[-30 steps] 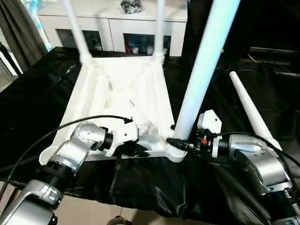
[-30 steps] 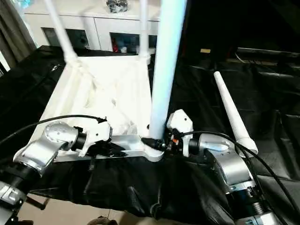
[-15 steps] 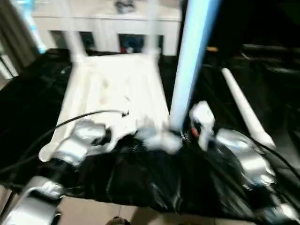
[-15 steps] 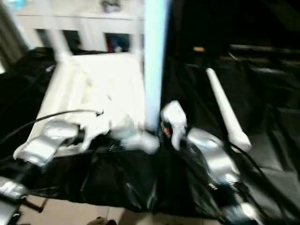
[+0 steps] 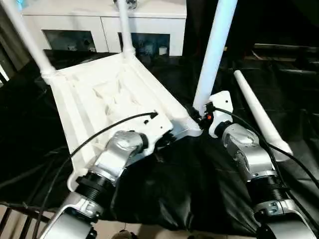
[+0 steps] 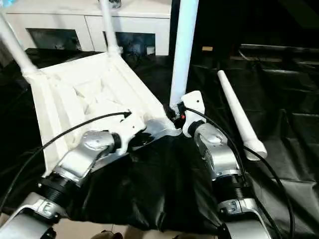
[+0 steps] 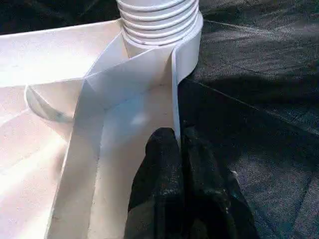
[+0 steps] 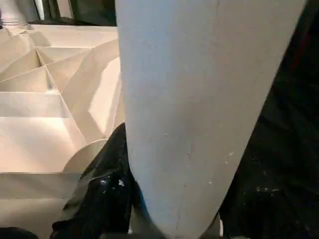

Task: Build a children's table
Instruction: Insert table leg to table base

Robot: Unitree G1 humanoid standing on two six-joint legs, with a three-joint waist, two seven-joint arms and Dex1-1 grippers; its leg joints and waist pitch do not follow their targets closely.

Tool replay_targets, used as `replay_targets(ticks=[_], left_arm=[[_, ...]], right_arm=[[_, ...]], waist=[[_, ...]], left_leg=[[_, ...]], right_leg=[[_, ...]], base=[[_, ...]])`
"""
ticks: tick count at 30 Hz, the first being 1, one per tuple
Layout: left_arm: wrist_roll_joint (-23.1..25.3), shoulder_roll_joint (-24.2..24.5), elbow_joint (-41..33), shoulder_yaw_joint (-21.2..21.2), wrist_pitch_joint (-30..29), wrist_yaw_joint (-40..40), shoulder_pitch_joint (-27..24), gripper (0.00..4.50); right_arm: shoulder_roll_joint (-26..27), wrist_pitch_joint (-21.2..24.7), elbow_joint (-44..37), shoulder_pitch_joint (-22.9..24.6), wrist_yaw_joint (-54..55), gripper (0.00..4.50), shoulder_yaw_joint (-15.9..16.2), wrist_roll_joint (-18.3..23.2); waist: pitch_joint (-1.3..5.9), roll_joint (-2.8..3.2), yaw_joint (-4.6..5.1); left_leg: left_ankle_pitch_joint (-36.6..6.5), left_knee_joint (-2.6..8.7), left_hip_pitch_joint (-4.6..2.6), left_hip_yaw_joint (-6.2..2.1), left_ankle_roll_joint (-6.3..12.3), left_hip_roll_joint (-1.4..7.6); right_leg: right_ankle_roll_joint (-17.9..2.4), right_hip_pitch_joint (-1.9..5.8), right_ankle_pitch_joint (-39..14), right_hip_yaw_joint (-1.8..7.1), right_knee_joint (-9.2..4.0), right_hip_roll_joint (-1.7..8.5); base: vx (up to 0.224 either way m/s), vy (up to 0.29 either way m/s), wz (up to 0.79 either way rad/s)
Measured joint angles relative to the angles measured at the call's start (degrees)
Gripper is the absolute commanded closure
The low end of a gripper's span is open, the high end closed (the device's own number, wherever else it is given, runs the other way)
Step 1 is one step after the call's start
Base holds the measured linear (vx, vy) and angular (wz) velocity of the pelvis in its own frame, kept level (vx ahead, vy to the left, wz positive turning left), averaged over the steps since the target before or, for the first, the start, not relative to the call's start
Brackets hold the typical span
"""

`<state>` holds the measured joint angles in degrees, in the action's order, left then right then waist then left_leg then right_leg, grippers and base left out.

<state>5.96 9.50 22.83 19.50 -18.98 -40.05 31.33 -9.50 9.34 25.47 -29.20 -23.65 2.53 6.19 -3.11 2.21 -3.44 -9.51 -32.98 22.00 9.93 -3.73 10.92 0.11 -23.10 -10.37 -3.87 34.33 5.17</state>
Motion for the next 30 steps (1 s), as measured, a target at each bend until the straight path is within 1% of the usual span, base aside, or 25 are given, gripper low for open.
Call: replay_targets(ticks=[7,8,9,11,12,14,16,19,20,22,23,24,25,27,30], left_arm=[[0.6,0.3,-1.2,0.2,-0.9,0.3,-0.4,4.50],[0.6,0.5,-1.2,0.3,-0.9,0.2,-0.4,4.50],[0.5,0.7,-1.3,0.3,-0.9,0.0,-0.4,4.50],[0.5,0.9,-1.6,0.4,-0.9,-0.6,-0.4,4.50],[0.4,1.2,-2.0,0.5,-0.9,-1.2,-0.5,4.50],[0.4,1.4,-2.2,0.5,-0.9,-1.9,-0.5,4.50],[0.4,1.5,-2.2,0.6,-0.7,-2.3,-0.5,4.50],[0.1,2.3,-2.2,0.6,-0.1,-3.3,-0.5,4.50],[-0.1,2.6,-2.2,0.6,0.1,-3.6,-0.5,4.50],[-0.1,2.9,-2.2,0.6,0.6,-4.3,-0.5,4.50],[-0.1,3.0,-2.2,0.7,0.7,-4.7,-0.5,4.50],[-0.1,3.3,-2.2,0.7,1.0,-5.2,-0.5,4.50],[-0.2,3.5,-2.2,0.8,1.5,-5.7,-0.5,4.50],[-0.6,4.6,-2.1,0.9,2.4,-7.2,-0.5,4.50],[-1.3,6.9,-1.6,1.1,5.4,-11.2,-0.5,4.50]], right_arm=[[1.1,-0.1,0.9,-0.4,0.2,2.63,-0.8,-0.1],[1.3,-0.1,1.1,-0.5,0.2,2.28,-1.0,0.0],[1.5,-0.2,1.4,-0.7,0.2,2.07,-1.2,0.2],[2.1,0.2,2.2,-0.6,-0.2,1.87,-1.5,0.7],[2.1,0.2,2.7,-0.1,-0.2,1.77,-1.9,0.8],[2.1,0.2,2.9,-0.1,-0.4,1.52,-2.0,1.0],[2.1,0.2,2.8,0.0,-0.8,1.41,-2.0,1.0],[2.0,0.1,2.8,0.0,-2.6,1.08,-2.1,1.5],[2.0,0.1,2.8,0.0,-3.1,1.08,-2.1,1.8],[1.8,0.1,2.7,0.1,-4.3,0.89,-2.1,2.3],[1.8,0.1,2.7,0.2,-4.7,0.89,-2.1,2.3],[1.4,0.2,2.3,0.4,-5.4,0.65,-2.0,2.3],[1.0,0.2,1.8,0.8,-6.1,0.65,-1.8,2.4],[-0.6,0.3,0.2,1.8,-8.4,0.60,-0.7,2.5],[-4.5,0.4,-3.1,3.9,-14.3,0.60,1.5,2.6]], waist=[[0.00,0.00,0.20],[0.00,0.00,0.28],[0.00,0.00,0.37],[-0.01,0.00,0.37],[-0.05,0.07,0.13],[-0.05,0.08,0.02],[-0.05,0.08,0.01],[-0.06,0.09,0.10],[-0.06,0.09,0.09],[-0.09,0.14,-0.03],[-0.10,0.16,-0.06],[-0.10,0.16,-0.13],[-0.11,0.17,-0.26],[-0.17,0.27,-0.48],[-0.21,0.36,-1.21]], left_leg=[[0.0,0.04,-0.05,0.00,-0.01,0.01],[0.0,0.04,-0.05,0.00,-0.01,0.01],[0.0,0.04,-0.05,0.00,-0.01,0.01],[0.0,0.04,-0.03,0.00,-0.01,0.01],[0.0,0.05,0.05,0.00,-0.01,0.01],[0.0,0.05,0.05,0.01,0.00,0.01],[0.0,0.05,0.08,0.01,0.00,0.01],[0.0,0.05,0.08,0.02,0.00,0.01],[0.0,0.06,0.08,0.02,0.00,0.02],[0.0,0.07,0.09,0.02,0.00,0.02],[0.0,0.07,0.09,0.02,0.00,0.02],[0.0,0.07,0.10,0.02,0.00,0.02],[0.0,0.06,0.13,0.02,0.00,0.02],[0.0,0.06,0.14,0.02,0.00,0.02],[0.0,0.05,0.18,0.03,0.02,0.03]], right_leg=[[0.0,0.00,0.0,-0.01,-0.01,0.00],[0.0,0.00,0.0,0.00,-0.01,-0.01],[0.0,0.00,0.0,0.00,-0.01,-0.01],[0.0,-0.02,0.0,-0.01,-0.01,-0.01],[0.0,-0.07,0.0,-0.01,-0.02,0.00],[0.0,-0.06,0.0,-0.01,-0.04,-0.01],[0.0,-0.06,0.0,-0.01,-0.10,-0.01],[0.0,-0.06,0.0,-0.01,-0.13,-0.01],[0.0,-0.06,0.0,-0.01,-0.12,-0.02],[0.0,-0.06,0.0,-0.02,-0.13,-0.02],[0.0,-0.06,0.0,-0.02,-0.13,-0.02],[0.0,-0.06,0.0,-0.02,-0.13,-0.02],[0.0,-0.06,0.0,-0.03,-0.14,-0.02],[0.0,-0.06,0.0,-0.03,-0.17,-0.01],[0.0,-0.07,0.0,-0.04,-0.19,-0.01]], base=[[0.000,0.000,0.00],[0.000,0.000,0.00],[0.000,0.000,0.00],[0.000,0.000,0.00],[0.000,0.000,0.00],[0.000,0.000,0.00],[0.000,0.000,0.00],[0.000,0.000,0.00],[0.000,0.000,0.00],[0.000,0.000,0.00],[0.000,0.000,0.00],[0.000,0.000,0.00],[0.000,0.000,0.00],[0.000,0.000,0.00],[0.000,0.000,0.00]])
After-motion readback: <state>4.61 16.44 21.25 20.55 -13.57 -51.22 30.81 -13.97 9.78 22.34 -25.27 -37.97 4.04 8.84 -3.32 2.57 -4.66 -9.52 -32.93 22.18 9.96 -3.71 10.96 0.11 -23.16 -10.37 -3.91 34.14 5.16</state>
